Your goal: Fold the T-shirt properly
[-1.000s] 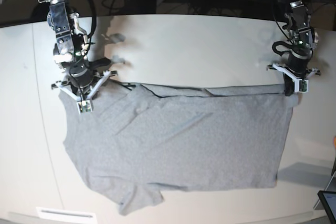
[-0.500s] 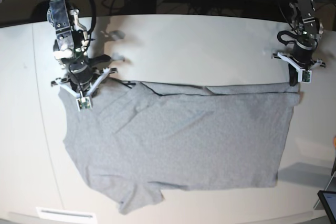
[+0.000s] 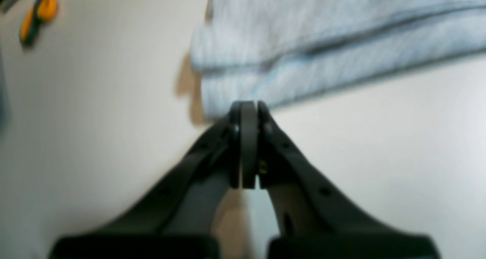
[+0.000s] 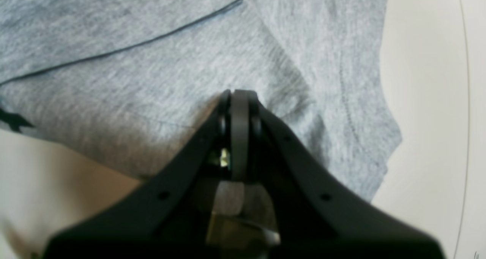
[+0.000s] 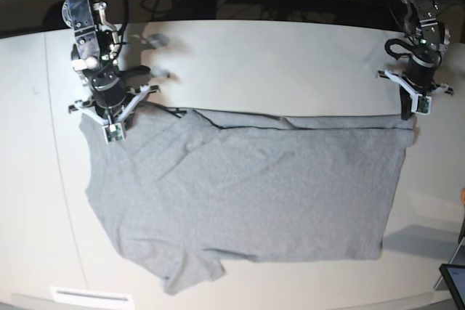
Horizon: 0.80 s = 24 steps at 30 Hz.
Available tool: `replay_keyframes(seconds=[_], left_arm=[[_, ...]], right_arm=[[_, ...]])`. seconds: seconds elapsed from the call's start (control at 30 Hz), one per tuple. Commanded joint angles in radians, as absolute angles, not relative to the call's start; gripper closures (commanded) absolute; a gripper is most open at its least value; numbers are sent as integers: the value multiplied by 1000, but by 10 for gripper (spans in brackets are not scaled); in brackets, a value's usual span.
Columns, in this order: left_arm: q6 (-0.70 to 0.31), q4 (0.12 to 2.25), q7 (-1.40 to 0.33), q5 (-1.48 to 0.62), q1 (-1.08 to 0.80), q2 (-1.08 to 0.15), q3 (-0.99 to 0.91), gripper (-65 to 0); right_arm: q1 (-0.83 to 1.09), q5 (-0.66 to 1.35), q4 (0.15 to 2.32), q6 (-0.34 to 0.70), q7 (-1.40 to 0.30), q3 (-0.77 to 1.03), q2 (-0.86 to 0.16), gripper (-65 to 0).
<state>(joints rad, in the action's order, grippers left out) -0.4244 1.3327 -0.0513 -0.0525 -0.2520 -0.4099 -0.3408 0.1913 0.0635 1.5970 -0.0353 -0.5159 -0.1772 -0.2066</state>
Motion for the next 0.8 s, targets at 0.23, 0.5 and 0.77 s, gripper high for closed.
replay_keyframes(seconds=[0.23,0.5,0.77], left_arm=[[-421,1403,-22,-64,-245,-400,-410,0],[-421,1480,-229,-364,-266,-406,-479,-94],[-421,1518,-378,-490,-243,-401,-602,-183]], right_arm=[[213,65,1676,-36,-628,-174,-211,-12],[214,70,1794,-36,-634,-173,-206,-266],[211,70,1837,-36,-634,-176,-205,-276]])
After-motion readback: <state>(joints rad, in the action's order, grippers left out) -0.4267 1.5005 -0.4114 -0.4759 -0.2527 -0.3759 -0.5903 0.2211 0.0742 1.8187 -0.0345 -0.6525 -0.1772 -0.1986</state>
